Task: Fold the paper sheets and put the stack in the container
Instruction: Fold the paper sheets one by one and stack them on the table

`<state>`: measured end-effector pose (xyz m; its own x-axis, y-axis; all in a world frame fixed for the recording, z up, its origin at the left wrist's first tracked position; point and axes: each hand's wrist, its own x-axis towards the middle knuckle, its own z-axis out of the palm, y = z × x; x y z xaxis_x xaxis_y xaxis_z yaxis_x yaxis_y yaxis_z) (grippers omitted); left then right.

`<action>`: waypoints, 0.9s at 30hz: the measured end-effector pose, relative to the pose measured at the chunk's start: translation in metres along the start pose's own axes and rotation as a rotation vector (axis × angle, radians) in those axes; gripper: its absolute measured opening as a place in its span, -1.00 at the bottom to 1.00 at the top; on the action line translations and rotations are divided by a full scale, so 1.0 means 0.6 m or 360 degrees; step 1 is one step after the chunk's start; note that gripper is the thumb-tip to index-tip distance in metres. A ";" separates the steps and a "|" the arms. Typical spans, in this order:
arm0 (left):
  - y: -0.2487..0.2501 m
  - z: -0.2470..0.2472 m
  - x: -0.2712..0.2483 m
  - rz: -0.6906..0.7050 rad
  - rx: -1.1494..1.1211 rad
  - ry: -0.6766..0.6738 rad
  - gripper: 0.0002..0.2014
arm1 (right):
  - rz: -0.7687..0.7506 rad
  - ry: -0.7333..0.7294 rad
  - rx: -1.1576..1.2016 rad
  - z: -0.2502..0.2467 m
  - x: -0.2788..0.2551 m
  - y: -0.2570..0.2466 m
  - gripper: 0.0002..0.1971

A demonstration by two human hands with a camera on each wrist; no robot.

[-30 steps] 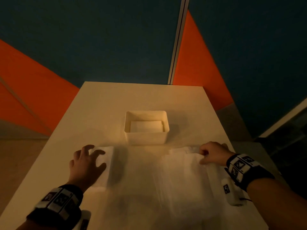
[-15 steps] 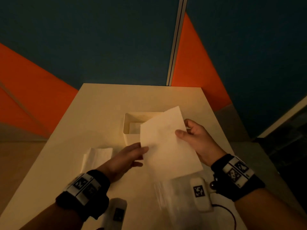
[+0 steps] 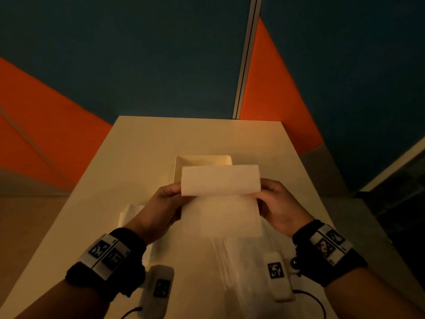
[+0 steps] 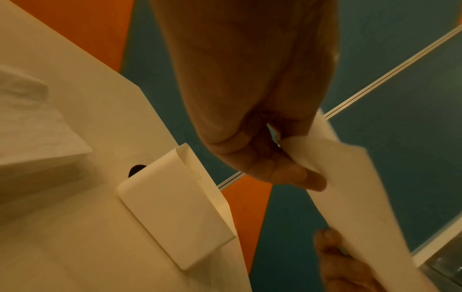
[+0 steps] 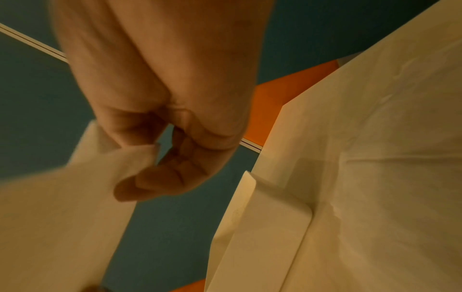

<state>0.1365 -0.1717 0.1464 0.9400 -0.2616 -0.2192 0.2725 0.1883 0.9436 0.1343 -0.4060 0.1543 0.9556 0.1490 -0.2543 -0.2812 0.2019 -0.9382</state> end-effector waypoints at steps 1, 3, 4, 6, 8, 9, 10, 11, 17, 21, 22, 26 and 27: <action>0.002 -0.003 -0.002 -0.0014 0.0015 -0.0011 -0.84 | 0.0033 -0.0051 0.0111 -0.002 -0.002 -0.004 -0.74; 0.004 -0.009 -0.005 -0.0022 0.0044 -0.0032 -0.66 | 0.0135 -0.0137 0.0307 -0.006 -0.007 -0.013 -0.60; 0.005 -0.011 -0.008 -0.0030 0.0055 -0.0055 -0.61 | 0.0173 -0.0155 0.0286 -0.008 -0.008 -0.017 -0.52; 0.010 -0.013 -0.014 -0.0039 0.0072 -0.0108 -0.62 | 0.0201 -0.0152 0.0075 -0.007 -0.007 -0.018 -0.45; 0.012 -0.017 -0.017 -0.0068 0.0102 -0.0188 -0.65 | 0.0119 -0.0134 -0.0200 -0.001 -0.005 -0.014 -0.71; 0.015 -0.018 -0.019 -0.0105 0.0119 -0.0227 -0.64 | 0.0059 -0.0160 -0.0317 0.004 -0.004 -0.013 -0.82; 0.016 -0.019 -0.020 -0.0145 0.0152 -0.0289 -0.64 | 0.0009 -0.0207 -0.0421 0.005 -0.001 -0.007 -0.80; 0.019 -0.017 -0.021 -0.0172 0.0200 -0.0351 -0.65 | -0.0020 -0.0271 -0.0500 0.007 0.000 -0.004 -0.75; -0.002 -0.017 -0.019 -0.0262 0.0540 -0.0406 -0.63 | -0.0041 -0.0388 -0.0692 0.033 0.009 0.010 -0.76; -0.028 -0.072 -0.030 -0.0191 0.0449 0.0133 -0.65 | 0.0020 -0.0067 -0.0726 0.010 0.017 0.029 -0.89; -0.037 -0.091 -0.035 -0.0176 0.0445 0.0286 -0.66 | 0.0047 0.0005 -0.0742 -0.001 0.018 0.034 -0.90; -0.074 -0.156 -0.057 -0.0213 0.0422 0.0727 -0.65 | 0.0149 0.0212 -0.0786 -0.041 0.019 0.053 -0.86; -0.081 -0.167 -0.061 -0.0231 0.0442 0.0803 -0.64 | 0.0170 0.0247 -0.0786 -0.049 0.020 0.057 -0.85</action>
<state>0.1091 -0.0764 0.0835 0.8972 0.2291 -0.3777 0.4055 -0.0880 0.9099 0.1385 -0.4258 0.1121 0.9363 -0.0087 -0.3512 -0.3383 -0.2921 -0.8946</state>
